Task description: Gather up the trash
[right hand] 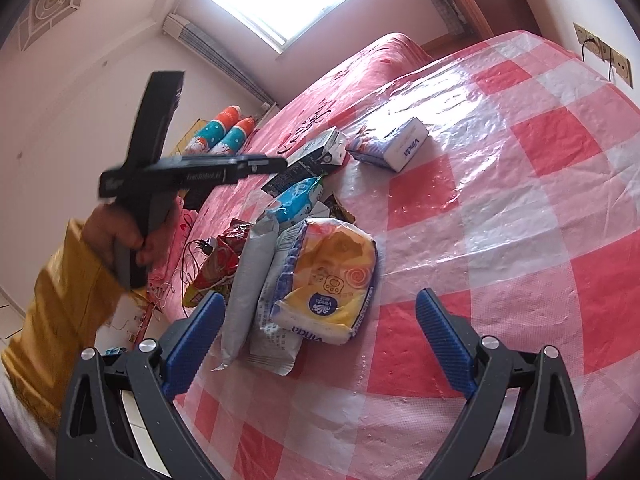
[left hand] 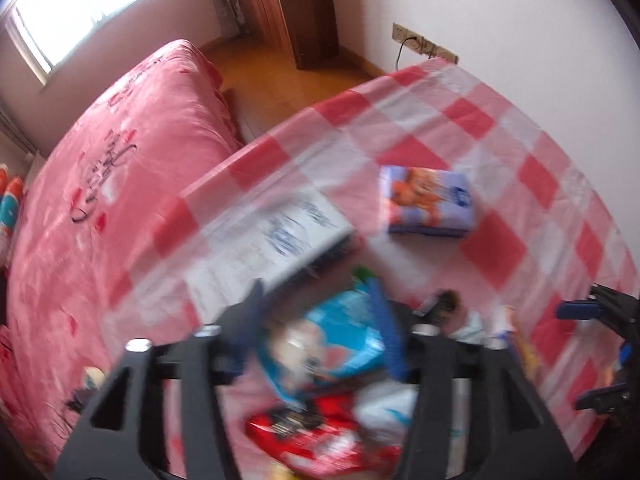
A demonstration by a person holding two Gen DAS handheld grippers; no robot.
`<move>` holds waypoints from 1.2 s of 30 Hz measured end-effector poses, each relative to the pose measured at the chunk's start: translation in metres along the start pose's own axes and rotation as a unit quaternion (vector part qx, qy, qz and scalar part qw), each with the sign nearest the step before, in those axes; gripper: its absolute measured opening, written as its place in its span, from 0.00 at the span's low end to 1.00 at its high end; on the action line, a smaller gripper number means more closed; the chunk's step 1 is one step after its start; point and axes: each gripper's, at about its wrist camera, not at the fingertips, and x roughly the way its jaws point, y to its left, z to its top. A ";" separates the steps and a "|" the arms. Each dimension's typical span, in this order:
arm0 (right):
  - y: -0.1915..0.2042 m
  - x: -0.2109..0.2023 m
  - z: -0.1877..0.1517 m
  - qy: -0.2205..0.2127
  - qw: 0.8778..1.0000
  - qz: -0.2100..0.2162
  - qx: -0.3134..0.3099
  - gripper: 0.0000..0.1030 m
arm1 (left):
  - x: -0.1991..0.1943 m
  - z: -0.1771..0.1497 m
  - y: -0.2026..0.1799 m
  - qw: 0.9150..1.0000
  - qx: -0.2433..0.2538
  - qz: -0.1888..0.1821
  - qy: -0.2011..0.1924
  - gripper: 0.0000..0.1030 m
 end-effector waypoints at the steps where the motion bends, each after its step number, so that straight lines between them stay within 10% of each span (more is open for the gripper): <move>1: -0.001 0.001 0.000 0.000 1.000 0.000 0.001 0.92 | 0.002 0.005 0.005 1.000 0.009 -0.001 0.000 0.73; 15: 0.001 0.006 0.002 0.004 1.000 -0.007 -0.007 0.92 | 0.067 0.039 0.020 0.988 0.116 -0.012 0.106 0.77; 36: 0.026 0.025 -0.001 0.035 0.994 -0.070 -0.080 0.72 | 0.054 0.004 -0.051 0.995 0.088 -0.005 0.048 0.80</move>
